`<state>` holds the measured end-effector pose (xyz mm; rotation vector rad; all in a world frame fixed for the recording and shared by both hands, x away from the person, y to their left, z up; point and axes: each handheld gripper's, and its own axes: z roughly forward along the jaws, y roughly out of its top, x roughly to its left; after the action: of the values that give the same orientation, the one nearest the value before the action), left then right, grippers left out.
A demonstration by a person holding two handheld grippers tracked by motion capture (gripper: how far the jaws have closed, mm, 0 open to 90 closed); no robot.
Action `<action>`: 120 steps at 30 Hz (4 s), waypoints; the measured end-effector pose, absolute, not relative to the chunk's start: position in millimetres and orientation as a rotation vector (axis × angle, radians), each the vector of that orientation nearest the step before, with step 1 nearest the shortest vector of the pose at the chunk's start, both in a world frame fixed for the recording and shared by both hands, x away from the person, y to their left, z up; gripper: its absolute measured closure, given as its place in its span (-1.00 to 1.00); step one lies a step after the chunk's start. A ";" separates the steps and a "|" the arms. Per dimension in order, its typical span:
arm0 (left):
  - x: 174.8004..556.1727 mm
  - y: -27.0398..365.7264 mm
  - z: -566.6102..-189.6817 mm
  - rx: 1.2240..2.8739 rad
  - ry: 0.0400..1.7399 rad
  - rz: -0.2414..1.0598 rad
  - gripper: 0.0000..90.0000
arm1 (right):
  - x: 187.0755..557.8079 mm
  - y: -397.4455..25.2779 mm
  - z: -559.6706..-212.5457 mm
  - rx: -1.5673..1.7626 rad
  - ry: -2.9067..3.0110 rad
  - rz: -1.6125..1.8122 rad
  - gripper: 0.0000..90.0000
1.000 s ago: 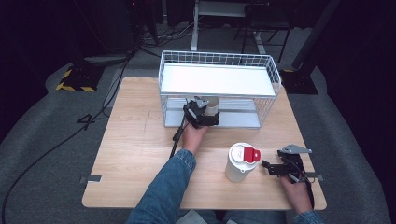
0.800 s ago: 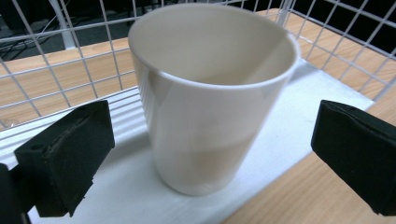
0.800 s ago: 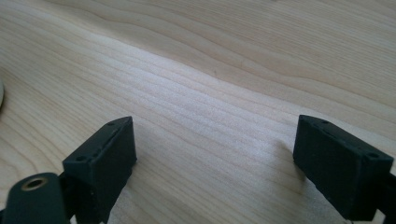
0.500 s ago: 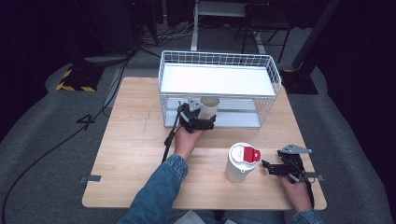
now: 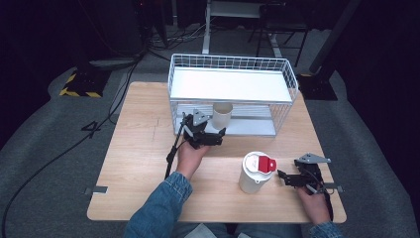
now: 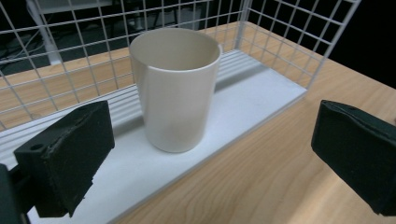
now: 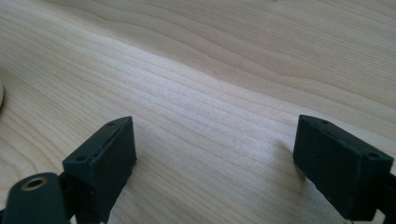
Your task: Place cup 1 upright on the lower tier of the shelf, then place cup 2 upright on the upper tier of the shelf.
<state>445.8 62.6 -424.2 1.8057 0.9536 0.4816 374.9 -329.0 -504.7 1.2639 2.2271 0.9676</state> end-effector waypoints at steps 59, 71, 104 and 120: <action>344.3 177.6 -458.2 2.037 1.029 0.484 -1.00 | 375.4 -330.6 -504.8 1.268 2.224 0.959 -0.75; 351.5 188.0 -482.3 2.149 1.087 0.451 -1.00 | 373.6 -332.6 -501.6 1.250 2.227 0.984 -0.74; 366.4 192.9 -502.8 2.189 1.196 0.389 -1.00 | 329.3 -325.4 -441.1 1.071 2.293 1.138 -0.75; 361.9 195.7 -505.5 2.153 1.194 0.412 -1.00 | 303.9 -295.4 -426.2 0.900 2.431 1.306 -0.76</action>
<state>361.9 195.7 -505.5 2.1535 1.1943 0.4121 303.9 -295.4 -426.2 0.8997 2.4313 1.3059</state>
